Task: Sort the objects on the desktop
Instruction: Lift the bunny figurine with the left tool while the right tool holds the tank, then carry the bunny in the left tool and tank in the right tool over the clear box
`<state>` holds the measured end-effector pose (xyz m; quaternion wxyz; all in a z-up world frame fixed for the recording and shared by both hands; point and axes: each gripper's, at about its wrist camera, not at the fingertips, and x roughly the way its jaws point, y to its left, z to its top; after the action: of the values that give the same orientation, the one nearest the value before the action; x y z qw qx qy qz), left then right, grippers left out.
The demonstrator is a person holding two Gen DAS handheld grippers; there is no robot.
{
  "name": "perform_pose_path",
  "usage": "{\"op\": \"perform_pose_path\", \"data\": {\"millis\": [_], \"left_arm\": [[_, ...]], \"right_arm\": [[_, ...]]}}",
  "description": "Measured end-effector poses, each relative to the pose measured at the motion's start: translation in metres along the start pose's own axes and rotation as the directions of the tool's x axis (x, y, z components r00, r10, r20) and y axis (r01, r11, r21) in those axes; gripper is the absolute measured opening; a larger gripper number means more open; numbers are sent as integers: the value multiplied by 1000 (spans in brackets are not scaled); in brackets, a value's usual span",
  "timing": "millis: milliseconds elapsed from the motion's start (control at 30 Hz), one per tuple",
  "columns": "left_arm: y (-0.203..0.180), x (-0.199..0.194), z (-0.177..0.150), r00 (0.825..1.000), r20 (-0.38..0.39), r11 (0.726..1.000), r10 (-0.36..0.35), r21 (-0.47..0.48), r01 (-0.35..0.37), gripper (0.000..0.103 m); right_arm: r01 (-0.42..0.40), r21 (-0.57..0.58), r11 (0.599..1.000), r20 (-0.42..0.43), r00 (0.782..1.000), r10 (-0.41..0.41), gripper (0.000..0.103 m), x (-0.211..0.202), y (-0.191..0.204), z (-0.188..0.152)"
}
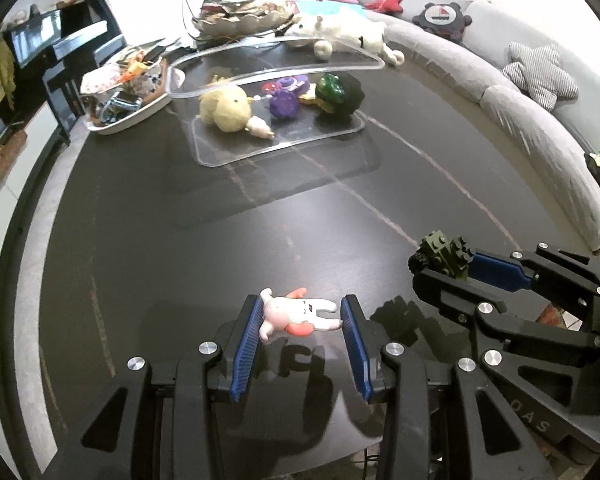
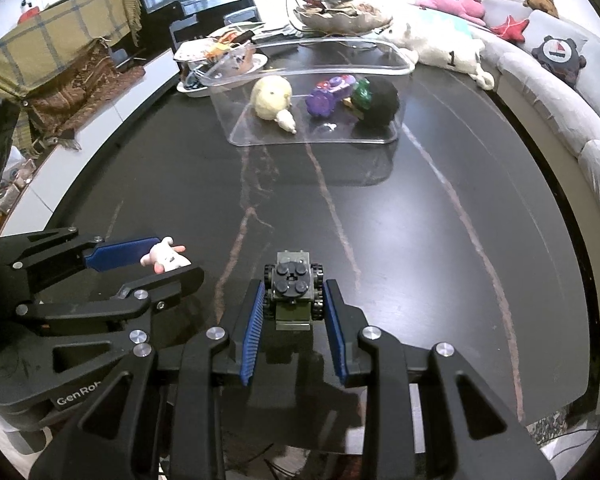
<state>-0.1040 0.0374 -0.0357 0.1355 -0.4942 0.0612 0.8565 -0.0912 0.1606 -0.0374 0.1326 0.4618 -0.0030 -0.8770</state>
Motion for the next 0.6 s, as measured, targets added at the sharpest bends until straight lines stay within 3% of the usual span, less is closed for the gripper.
{"op": "perform_pose_path", "data": {"millis": [600], "left_arm": [[9,-44,9,997,75,999,27,-25,-25,37]], "right_arm": [[-14,-44,999,71,997,17,27,-30,18,21]]}}
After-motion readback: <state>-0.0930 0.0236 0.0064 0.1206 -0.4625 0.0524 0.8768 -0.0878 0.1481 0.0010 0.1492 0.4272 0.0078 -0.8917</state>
